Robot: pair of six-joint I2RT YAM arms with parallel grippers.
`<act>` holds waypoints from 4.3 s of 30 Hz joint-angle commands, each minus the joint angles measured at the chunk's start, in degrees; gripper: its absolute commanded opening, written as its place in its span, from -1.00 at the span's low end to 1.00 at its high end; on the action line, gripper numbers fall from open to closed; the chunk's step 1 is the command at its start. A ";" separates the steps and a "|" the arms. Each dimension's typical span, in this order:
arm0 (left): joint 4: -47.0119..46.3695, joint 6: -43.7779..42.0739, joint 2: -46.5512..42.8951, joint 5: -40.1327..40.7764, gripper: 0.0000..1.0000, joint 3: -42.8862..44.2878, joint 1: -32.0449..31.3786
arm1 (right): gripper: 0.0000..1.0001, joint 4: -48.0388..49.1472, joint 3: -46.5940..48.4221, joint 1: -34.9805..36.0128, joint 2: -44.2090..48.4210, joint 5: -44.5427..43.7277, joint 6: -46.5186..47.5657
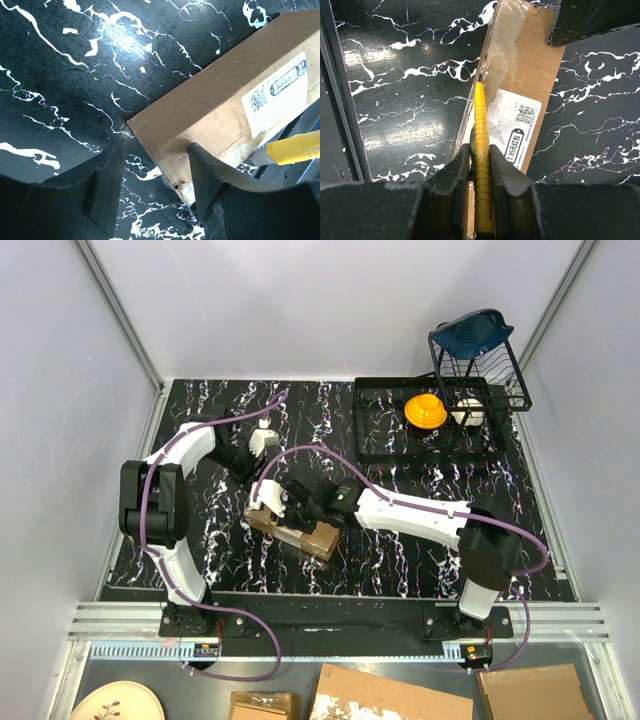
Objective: Unpack the express box
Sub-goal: Cut the express box at the center of the board.
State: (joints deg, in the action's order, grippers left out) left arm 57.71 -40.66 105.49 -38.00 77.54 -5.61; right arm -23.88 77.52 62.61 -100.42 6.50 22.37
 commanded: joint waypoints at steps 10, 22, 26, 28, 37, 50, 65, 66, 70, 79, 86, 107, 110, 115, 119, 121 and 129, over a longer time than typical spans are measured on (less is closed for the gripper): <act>0.12 -2.14 -0.73 0.47 0.11 -0.46 0.16 | -1.00 -3.54 2.46 0.58 -4.16 1.59 -3.12; 1.52 -1.52 -2.39 -1.11 0.10 -1.95 -0.54 | -1.00 -9.33 11.07 0.76 -10.41 -5.18 -6.63; 1.44 -0.73 -4.24 0.11 0.10 -2.74 -0.72 | -1.00 -14.95 12.31 1.90 -9.97 -8.61 -9.35; 1.52 -0.47 -5.73 1.52 0.09 -2.92 -0.63 | -1.00 -17.51 13.10 2.78 -9.79 -10.01 -10.94; 3.89 0.06 -12.85 6.18 0.11 -2.39 1.38 | -1.00 -26.48 12.14 6.12 -7.34 -12.91 -17.62; 10.14 -2.05 -19.36 -6.03 0.14 -4.85 1.30 | -1.00 -24.56 14.42 6.21 -4.44 -13.10 -17.10; -1.81 6.48 -16.55 -4.63 0.14 -11.53 -6.70 | -1.00 -15.23 11.08 6.21 -0.03 -9.85 -18.94; -1.81 6.30 -16.63 -3.93 0.14 -11.53 -6.70 | -1.00 -15.32 10.90 6.21 -0.30 -9.41 -19.12; -1.64 6.39 -18.74 -2.35 0.14 -11.80 -6.61 | -1.00 -15.59 10.03 6.21 -0.39 -9.05 -18.94; 1.69 7.01 -21.11 -1.29 0.14 -4.24 -2.92 | -1.00 -14.80 8.62 6.21 -0.13 -7.47 -19.03; 6.79 1.65 -25.33 -6.82 0.17 -7.04 -3.80 | -1.00 -13.65 8.00 5.60 -0.21 -8.61 -18.59; 1.26 9.64 -28.85 -1.73 0.17 -11.44 -9.51 | -1.00 -10.13 10.37 -1.25 1.37 -1.41 -22.02; 0.12 11.04 -29.47 0.29 0.17 -11.44 -10.30 | -1.00 -9.87 10.64 -2.22 1.02 -0.18 -24.39; -3.30 14.29 -30.52 3.89 0.17 -12.58 -12.76 | -1.00 -8.20 11.17 -4.07 0.76 1.76 -27.38; -3.75 14.65 -31.40 4.69 0.17 -13.11 -13.55 | -1.00 -7.15 11.17 -5.65 0.84 2.11 -30.70; -3.84 14.56 -32.01 5.21 0.17 -13.29 -13.73 | -1.00 -2.94 9.42 -7.67 2.94 3.33 -32.91; -3.49 14.39 -32.19 6.97 0.17 -11.80 -14.17 | -1.00 5.68 4.23 -10.14 6.99 5.01 -39.77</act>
State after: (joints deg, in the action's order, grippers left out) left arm 48.97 -22.85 75.33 -28.77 64.71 -17.32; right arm -30.63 82.48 56.36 -96.77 14.96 -10.02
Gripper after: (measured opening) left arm 0.581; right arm 0.233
